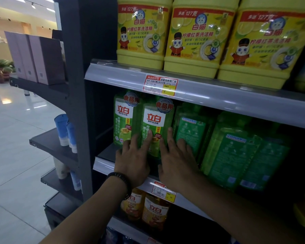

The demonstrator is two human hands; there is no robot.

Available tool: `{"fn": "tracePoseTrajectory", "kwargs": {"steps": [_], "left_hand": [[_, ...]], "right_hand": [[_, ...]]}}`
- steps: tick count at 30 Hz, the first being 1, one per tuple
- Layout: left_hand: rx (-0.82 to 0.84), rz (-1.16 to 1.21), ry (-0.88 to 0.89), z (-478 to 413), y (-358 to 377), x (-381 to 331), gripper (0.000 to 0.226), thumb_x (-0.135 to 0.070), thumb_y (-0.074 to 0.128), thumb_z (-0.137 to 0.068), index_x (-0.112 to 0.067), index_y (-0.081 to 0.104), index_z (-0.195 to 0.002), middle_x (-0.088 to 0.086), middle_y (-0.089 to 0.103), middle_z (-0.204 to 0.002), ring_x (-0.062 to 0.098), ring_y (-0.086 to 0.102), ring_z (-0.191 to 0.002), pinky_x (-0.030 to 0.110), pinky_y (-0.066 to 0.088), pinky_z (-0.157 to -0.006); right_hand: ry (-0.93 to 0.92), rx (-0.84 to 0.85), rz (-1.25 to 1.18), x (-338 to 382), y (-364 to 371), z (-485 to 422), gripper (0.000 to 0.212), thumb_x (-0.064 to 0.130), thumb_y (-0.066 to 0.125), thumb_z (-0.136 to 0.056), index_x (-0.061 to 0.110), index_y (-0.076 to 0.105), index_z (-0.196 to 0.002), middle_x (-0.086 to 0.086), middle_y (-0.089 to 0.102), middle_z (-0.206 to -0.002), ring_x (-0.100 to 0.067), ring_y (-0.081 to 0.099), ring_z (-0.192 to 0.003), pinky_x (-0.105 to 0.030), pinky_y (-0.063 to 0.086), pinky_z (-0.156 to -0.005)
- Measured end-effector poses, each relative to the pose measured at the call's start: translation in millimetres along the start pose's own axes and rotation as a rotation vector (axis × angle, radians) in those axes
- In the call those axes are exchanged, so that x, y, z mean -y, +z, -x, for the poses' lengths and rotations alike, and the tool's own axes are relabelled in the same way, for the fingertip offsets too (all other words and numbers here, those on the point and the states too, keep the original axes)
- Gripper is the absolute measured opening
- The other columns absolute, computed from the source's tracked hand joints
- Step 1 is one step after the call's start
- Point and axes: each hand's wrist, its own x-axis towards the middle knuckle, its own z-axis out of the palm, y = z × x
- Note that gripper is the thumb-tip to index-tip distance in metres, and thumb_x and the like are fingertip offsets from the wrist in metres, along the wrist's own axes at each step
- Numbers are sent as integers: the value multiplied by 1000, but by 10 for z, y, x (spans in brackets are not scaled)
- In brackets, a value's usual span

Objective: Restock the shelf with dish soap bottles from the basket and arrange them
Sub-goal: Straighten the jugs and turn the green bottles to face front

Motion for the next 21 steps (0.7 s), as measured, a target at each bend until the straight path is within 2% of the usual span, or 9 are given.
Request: {"fn": "tracePoseTrajectory", "kwargs": {"steps": [5, 8, 10, 12, 14, 16, 17, 19, 21], "left_hand": [[36, 28, -20, -14, -17, -40, 98, -40, 57, -97, -40, -15, -164, 7, 4, -172, 41, 22, -152, 64, 36, -115], [38, 53, -44, 33, -26, -89, 98, -41, 59, -96, -39, -11, -165, 10, 10, -168, 42, 28, -148, 64, 41, -112], [-47, 165, -36, 67, -13, -113, 89, -34, 60, -92, -33, 11, -166, 11, 25, -160, 40, 37, -141, 61, 48, -107], [-174, 380, 71, 87, 33, -151, 70, -20, 59, -86, -20, 44, -154, 8, 45, -145, 33, 53, -128, 51, 54, -100], [-237, 567, 137, 94, 47, -252, 56, -4, 62, -87, -15, 57, -142, 2, 54, -138, 23, 60, -121, 42, 55, -99], [-168, 704, 138, 85, -7, -406, 53, -4, 62, -96, -18, 54, -146, -2, 54, -145, 18, 58, -128, 40, 53, -106], [-106, 774, 116, 62, -23, -476, 52, -10, 61, -100, -21, 50, -150, -2, 53, -149, 18, 55, -133, 42, 51, -110], [27, 915, 51, -2, -58, -599, 52, -27, 57, -105, -23, 44, -155, -2, 52, -154, 18, 52, -138, 46, 46, -115], [88, 1048, -15, -69, -102, -707, 61, -43, 53, -102, -23, 40, -158, 0, 49, -158, 19, 50, -141, 47, 41, -120]], "right_hand": [[-23, 4, -50, -65, -20, 32, 95, 44, 59, -101, 14, -1, -169, -8, -32, -172, -42, 10, -151, -52, 21, -126], [-39, -38, -116, -159, -40, 129, 89, 40, 60, -100, 14, 8, -168, -4, -22, -175, -38, 14, -150, -50, 25, -125], [-65, -84, -186, -222, -39, 268, 75, 36, 58, -102, 12, 24, -164, -9, -1, -176, -36, 18, -151, -49, 29, -125], [-76, -175, -267, -271, -29, 456, 58, 31, 59, -101, 10, 44, -153, -12, 28, -164, -35, 34, -146, -50, 43, -116], [-21, -172, -371, -307, 0, 640, 54, 31, 58, -102, 16, 44, -152, -6, 23, -163, -32, 38, -146, -46, 46, -114], [116, -47, -505, -331, 56, 780, 56, 33, 60, -104, 24, 36, -154, 2, 7, -167, -29, 31, -153, -43, 40, -119], [177, -7, -603, -333, 73, 815, 52, 33, 63, -102, 27, 39, -148, 2, 8, -166, -30, 31, -153, -42, 40, -118], [235, -16, -781, -336, 129, 821, 39, 31, 71, -97, 32, 47, -127, -4, 22, -158, -31, 41, -146, -43, 44, -112], [253, -66, -870, -354, 159, 786, 36, 26, 75, -92, 31, 51, -119, -3, 35, -144, -27, 52, -135, -44, 48, -108]]}}
